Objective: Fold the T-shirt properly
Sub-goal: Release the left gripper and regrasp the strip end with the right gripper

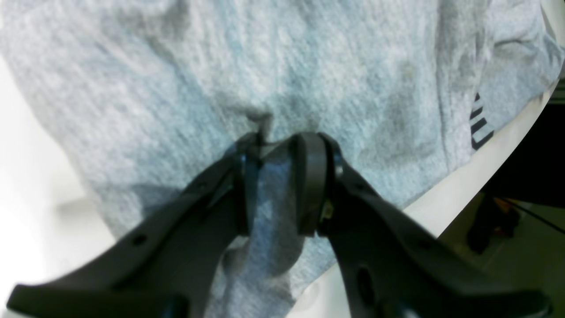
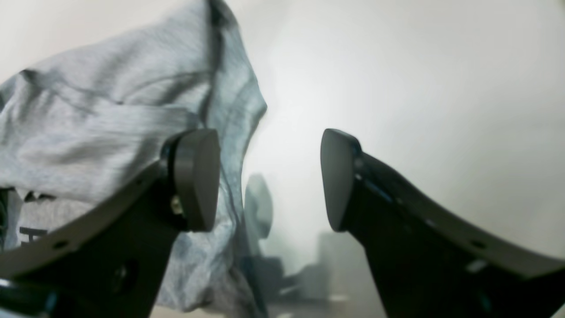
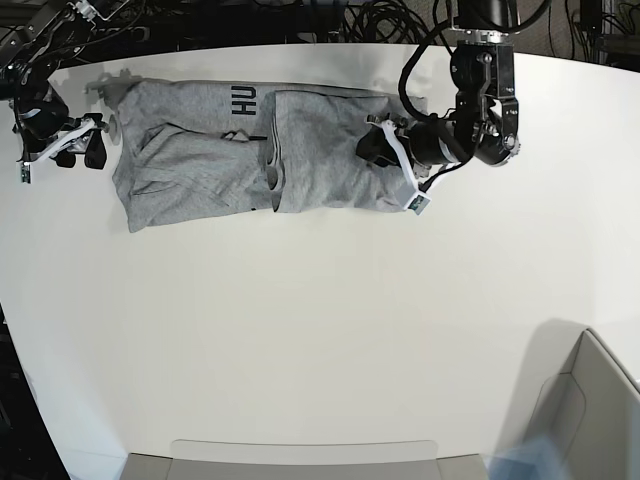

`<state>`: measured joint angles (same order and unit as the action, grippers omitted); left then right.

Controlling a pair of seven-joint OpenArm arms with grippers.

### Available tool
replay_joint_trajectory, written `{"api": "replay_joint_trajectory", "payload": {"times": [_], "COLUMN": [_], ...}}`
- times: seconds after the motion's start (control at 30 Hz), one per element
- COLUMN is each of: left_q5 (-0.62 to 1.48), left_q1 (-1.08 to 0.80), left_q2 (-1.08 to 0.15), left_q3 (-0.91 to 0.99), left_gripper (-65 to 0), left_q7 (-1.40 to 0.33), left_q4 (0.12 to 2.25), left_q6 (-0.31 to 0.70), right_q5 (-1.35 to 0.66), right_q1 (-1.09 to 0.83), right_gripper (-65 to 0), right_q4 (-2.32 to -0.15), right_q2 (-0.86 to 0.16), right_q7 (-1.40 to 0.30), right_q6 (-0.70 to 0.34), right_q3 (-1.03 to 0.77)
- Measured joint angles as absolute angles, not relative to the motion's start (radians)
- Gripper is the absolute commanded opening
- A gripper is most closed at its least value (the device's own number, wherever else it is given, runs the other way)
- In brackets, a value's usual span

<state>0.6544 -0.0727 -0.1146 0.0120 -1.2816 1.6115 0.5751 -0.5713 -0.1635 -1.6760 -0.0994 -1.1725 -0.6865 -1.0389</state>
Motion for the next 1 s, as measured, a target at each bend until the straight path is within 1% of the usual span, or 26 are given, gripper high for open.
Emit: {"api": "replay_joint_trajectory", "payload": {"times": [0.13,0.3,0.33,0.47,0.7,1.0], "left_q5": [0.654,0.652,0.652,0.652,0.652,0.654], "left_q1": [-0.073,-0.072,-0.072,-0.072,-0.073,-0.089], "left_q2": [-0.115,-0.115,-0.115,-0.115,-0.115,-0.115], "left_q3": [0.012,0.012,0.012,0.012,0.012,0.012], "left_gripper": [-50.3,-50.3,-50.3,-50.3,-50.3,-50.3], "left_q7": [-1.280,-1.282,-1.282,-1.281,-1.280,-1.258], "left_q4": [1.612,1.612,1.611,1.610,1.609,1.610], "left_q6": [0.576,0.576,0.576,0.576,0.576,0.576], "right_q5": [-0.552,-0.574,-0.603,-0.632,-0.630,-0.652], "right_q1": [-0.176,-0.164,-0.159,-0.131,-0.091,-0.084], "right_gripper": [-29.1,-29.1,-29.1,-29.1,-29.1,-29.1], "right_q4": [-1.602,-1.521,-1.499,-1.427,-1.414,-1.421], "right_q2": [-0.100,-0.110,-0.113,-0.156,-0.164,-0.143], "right_q7": [-1.193,-1.202,-1.202,-1.240,-1.319,-1.314], "right_q6": [-0.687,-0.687,-0.685,-0.685,-0.685,-0.684], "right_q3": [-1.038,-1.035,-1.039,-1.040,-1.019,-0.907]}}
